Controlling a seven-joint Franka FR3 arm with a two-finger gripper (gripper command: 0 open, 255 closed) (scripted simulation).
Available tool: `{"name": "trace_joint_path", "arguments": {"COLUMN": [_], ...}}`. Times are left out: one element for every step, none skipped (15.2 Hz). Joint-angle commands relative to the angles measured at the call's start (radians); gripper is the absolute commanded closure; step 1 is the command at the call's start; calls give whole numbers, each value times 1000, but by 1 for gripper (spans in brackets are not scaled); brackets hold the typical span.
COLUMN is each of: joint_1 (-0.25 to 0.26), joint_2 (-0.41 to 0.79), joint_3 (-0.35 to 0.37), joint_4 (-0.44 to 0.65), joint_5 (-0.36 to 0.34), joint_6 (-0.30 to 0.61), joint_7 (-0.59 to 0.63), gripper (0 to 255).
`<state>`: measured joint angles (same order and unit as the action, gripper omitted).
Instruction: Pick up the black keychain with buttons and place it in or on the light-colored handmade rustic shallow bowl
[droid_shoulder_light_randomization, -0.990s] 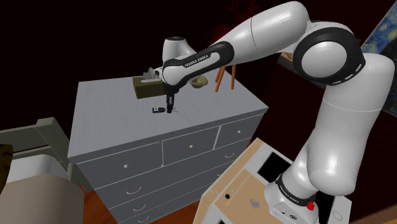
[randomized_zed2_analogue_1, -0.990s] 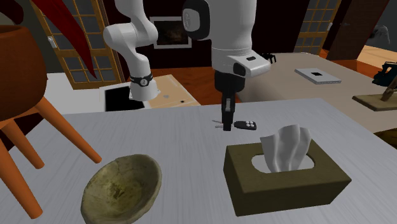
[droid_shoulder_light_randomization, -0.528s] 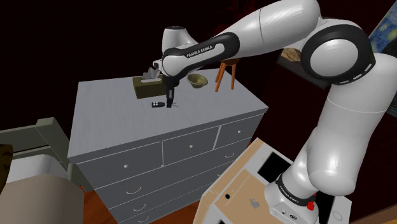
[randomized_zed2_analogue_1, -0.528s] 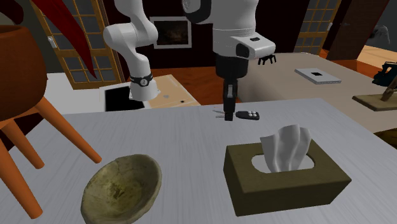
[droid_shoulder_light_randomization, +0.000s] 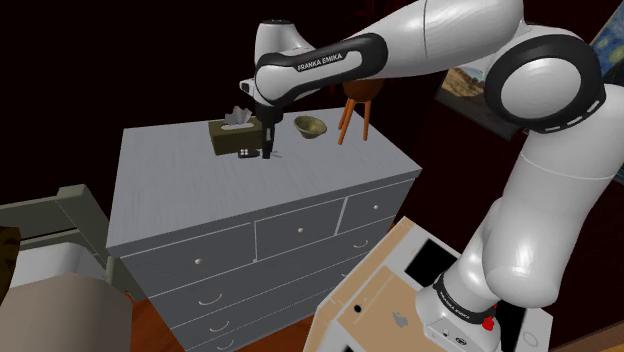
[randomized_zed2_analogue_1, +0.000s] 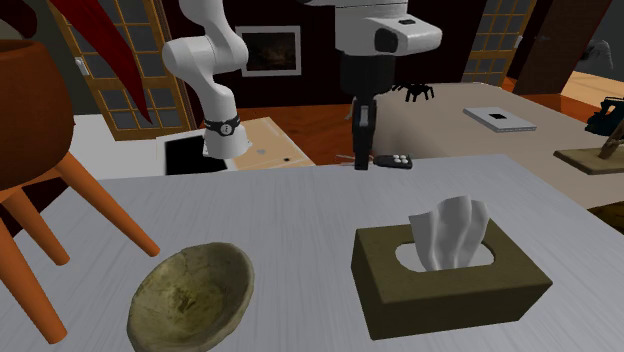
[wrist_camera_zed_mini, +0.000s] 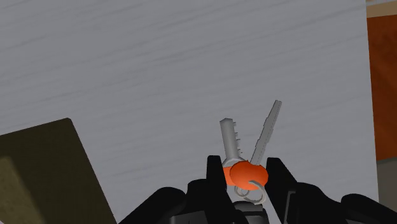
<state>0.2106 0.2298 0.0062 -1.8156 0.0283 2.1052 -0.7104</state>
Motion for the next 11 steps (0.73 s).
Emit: {"name": "trace_joint_path", "arguments": {"joint_1": [-1, -1, -1, -1, -1, -1, -1, -1, -1, -1, -1], "joint_2": [-6, -9, -13, -16, -20, -23, -25, -28, -30, -32, -34], "joint_3": [0, 0, -1, -1, -1, -1, -1, -1, -1, -1, -1], "joint_4": [23, 32, 41, 50, 59, 68, 78, 88, 99, 109, 120], "joint_5": [0, 0, -1, -1, -1, -1, -1, -1, -1, -2, -2], "joint_6": [-29, -41, -54, -66, -79, -91, -104, -116, -129, -142, -155], "joint_7": [0, 0, 1, 1, 1, 1, 2, 2, 2, 3, 3], "gripper": [255, 255, 255, 255, 255, 255, 255, 255, 255, 255, 255]}}
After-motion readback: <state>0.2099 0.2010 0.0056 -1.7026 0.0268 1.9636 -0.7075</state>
